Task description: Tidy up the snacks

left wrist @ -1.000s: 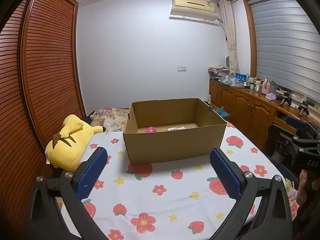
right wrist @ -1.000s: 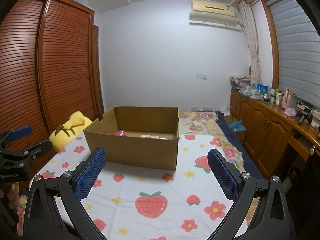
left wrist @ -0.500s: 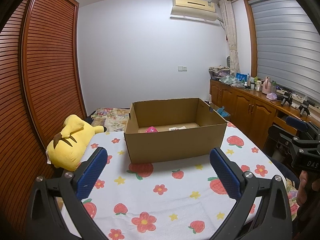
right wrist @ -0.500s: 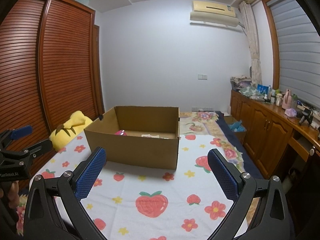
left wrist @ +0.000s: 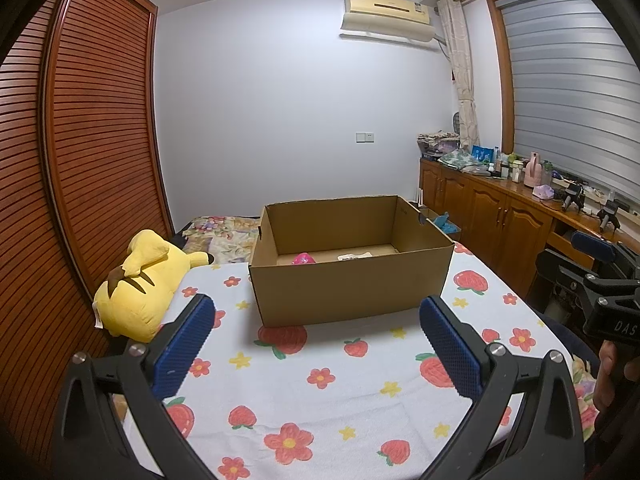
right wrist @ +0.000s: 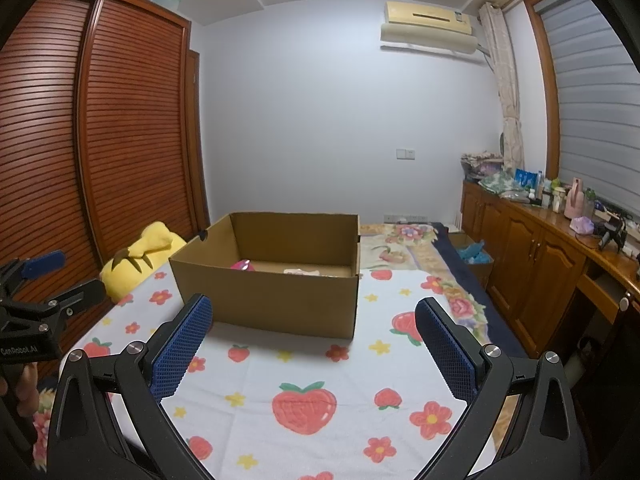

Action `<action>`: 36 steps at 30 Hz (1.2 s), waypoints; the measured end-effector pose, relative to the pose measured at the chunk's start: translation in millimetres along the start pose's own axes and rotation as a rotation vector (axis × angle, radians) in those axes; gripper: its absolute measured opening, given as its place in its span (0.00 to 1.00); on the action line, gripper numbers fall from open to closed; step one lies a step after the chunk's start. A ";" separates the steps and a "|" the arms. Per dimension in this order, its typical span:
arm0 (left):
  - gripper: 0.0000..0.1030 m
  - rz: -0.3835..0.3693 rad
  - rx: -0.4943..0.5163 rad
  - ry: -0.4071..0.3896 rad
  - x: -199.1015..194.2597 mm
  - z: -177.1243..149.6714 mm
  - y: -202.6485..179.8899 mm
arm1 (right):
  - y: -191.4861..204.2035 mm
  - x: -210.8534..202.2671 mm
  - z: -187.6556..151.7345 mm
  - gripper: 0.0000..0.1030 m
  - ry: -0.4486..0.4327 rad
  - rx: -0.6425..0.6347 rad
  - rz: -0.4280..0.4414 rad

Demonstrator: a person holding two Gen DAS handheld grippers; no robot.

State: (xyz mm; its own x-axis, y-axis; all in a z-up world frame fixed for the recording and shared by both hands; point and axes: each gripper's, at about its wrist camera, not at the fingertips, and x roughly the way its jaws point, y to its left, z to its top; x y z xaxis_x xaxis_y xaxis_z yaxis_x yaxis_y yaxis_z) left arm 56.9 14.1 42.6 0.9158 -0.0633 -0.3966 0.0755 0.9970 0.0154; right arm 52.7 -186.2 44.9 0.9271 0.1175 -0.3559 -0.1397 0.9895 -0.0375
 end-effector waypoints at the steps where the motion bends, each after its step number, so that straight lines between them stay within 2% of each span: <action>1: 1.00 0.000 0.000 0.000 0.1 -0.3 0.1 | 0.0 -0.3 -0.1 1.00 -0.001 0.000 0.000; 36: 1.00 0.007 0.003 0.005 -1.2 -6.8 5.8 | -0.6 0.1 -1.0 1.00 0.004 0.001 0.007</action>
State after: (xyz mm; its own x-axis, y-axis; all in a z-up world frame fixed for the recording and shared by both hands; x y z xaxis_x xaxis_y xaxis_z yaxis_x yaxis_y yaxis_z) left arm 53.6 20.3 37.0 0.9144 -0.0561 -0.4009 0.0705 0.9973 0.0213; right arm 52.5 -186.9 44.0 0.9247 0.1237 -0.3599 -0.1457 0.9887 -0.0345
